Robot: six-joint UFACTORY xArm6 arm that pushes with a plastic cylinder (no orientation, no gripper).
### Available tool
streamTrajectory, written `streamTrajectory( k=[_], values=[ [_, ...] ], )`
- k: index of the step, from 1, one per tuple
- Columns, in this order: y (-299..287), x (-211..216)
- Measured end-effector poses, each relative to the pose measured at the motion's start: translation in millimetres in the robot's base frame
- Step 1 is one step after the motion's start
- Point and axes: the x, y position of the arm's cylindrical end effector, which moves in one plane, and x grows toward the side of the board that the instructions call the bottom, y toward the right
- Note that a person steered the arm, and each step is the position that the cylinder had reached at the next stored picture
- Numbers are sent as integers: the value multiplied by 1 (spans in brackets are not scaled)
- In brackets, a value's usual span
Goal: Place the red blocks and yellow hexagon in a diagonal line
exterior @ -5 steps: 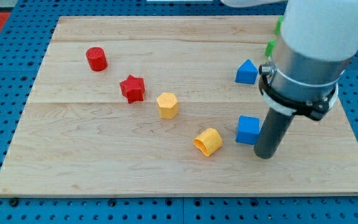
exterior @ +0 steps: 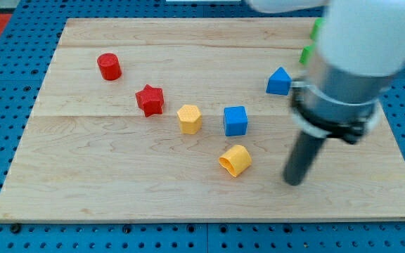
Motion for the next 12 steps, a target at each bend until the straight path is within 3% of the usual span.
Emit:
streamTrajectory(
  k=[2, 3, 4, 5, 6, 7, 8, 9, 10, 11, 12],
  values=[
    [-95, -12],
    [-110, 23],
    [-191, -6],
    [-218, -61],
    [-197, -69],
    [-238, -96],
    [-265, -164],
    [-240, -179],
    [-260, -224],
    [-256, -212],
    [-273, -128]
  ],
)
